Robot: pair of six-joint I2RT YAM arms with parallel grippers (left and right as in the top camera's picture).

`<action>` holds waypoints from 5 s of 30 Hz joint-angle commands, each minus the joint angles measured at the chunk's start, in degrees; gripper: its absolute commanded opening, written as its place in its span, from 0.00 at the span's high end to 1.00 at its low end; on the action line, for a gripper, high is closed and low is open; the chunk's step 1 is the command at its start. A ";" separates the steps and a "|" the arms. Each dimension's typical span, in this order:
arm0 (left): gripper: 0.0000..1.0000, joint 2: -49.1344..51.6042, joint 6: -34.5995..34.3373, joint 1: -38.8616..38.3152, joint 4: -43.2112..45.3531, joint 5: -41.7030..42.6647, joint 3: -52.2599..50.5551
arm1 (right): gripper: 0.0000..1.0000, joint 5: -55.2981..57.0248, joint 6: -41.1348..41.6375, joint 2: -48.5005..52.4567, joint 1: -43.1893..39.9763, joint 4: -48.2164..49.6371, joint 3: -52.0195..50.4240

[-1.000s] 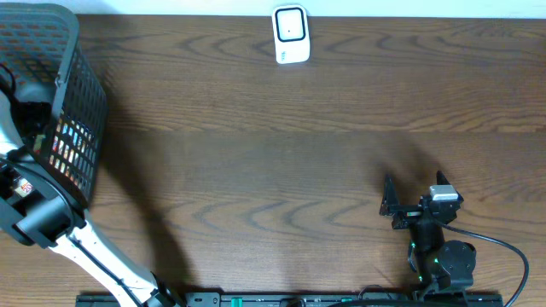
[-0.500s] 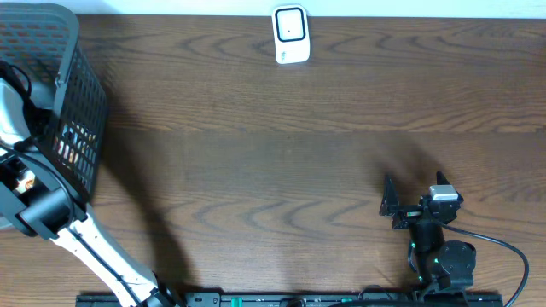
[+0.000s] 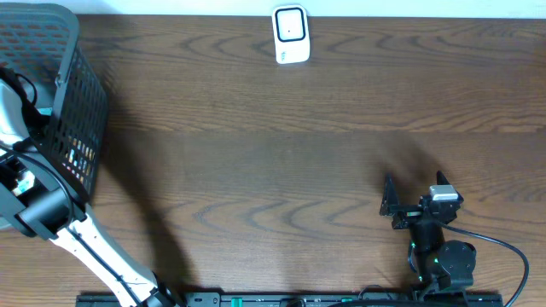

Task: Scan the item barcode

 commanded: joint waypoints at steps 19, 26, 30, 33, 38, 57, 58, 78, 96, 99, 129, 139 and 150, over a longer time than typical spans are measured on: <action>0.03 -2.75 -6.12 0.13 4.72 8.35 -5.01 | 0.01 0.07 -0.68 -0.35 -0.35 -0.20 -0.13; 0.09 -2.75 -6.05 0.13 12.98 8.35 -13.00 | 0.01 0.07 -0.66 -0.35 -0.35 -0.20 -0.13; 0.64 -2.75 -6.03 0.13 14.43 8.35 -15.41 | 0.01 0.07 -0.68 -0.35 -0.33 -0.20 -0.13; 0.93 -2.78 -5.42 0.13 14.43 8.39 -15.50 | 0.01 0.07 -0.66 -0.35 -0.35 -0.20 -0.13; 0.93 -3.85 2.01 0.31 13.90 9.01 -13.90 | 0.01 0.07 -0.68 -0.35 -0.35 -0.20 -0.13; 0.92 -40.74 2.14 0.28 25.62 9.01 -13.09 | 0.01 0.07 -0.68 -0.35 -0.35 -0.20 -0.13; 0.93 -42.18 1.46 0.28 26.16 9.03 -13.09 | 0.01 0.07 -0.68 -0.35 -0.35 -0.20 -0.13; 0.93 -52.98 22.34 -23.12 35.47 14.40 -13.09 | 0.01 0.04 -0.66 -0.35 -0.35 -0.20 -0.13; 0.93 -38.82 31.32 -60.19 28.70 14.36 -15.80 | 0.01 0.07 -0.68 -0.35 -0.35 -0.20 -0.13; 0.93 -34.56 31.30 -63.19 28.68 14.36 -15.80 | 0.01 0.07 -0.68 -0.35 -0.35 -0.20 -0.13; 0.49 -22.71 31.28 -70.66 31.08 14.34 -14.10 | 0.01 0.07 -0.66 -0.31 -0.35 -0.20 -0.13; 0.27 -22.91 21.81 -68.87 22.60 15.21 -17.64 | 0.01 0.07 -0.66 -0.31 -0.35 -0.20 -0.13; 0.23 -16.98 18.40 -75.58 24.04 16.48 -22.49 | 0.01 0.07 -0.66 -0.31 -0.33 -0.20 -0.13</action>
